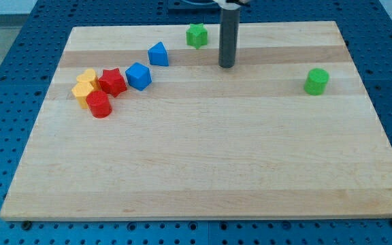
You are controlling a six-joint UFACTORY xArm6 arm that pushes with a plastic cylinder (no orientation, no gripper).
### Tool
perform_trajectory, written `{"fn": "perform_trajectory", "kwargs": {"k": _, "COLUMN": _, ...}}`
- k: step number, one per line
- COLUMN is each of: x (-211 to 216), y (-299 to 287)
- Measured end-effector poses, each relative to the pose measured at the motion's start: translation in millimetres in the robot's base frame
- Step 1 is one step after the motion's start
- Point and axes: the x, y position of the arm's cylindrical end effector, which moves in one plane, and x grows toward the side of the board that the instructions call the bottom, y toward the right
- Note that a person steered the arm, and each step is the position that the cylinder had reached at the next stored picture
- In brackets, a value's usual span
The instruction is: Nudge the blue triangle left a bit
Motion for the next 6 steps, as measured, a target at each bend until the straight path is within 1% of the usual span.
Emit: {"fn": "perform_trajectory", "kwargs": {"k": 6, "x": -58.9, "y": -138.0}}
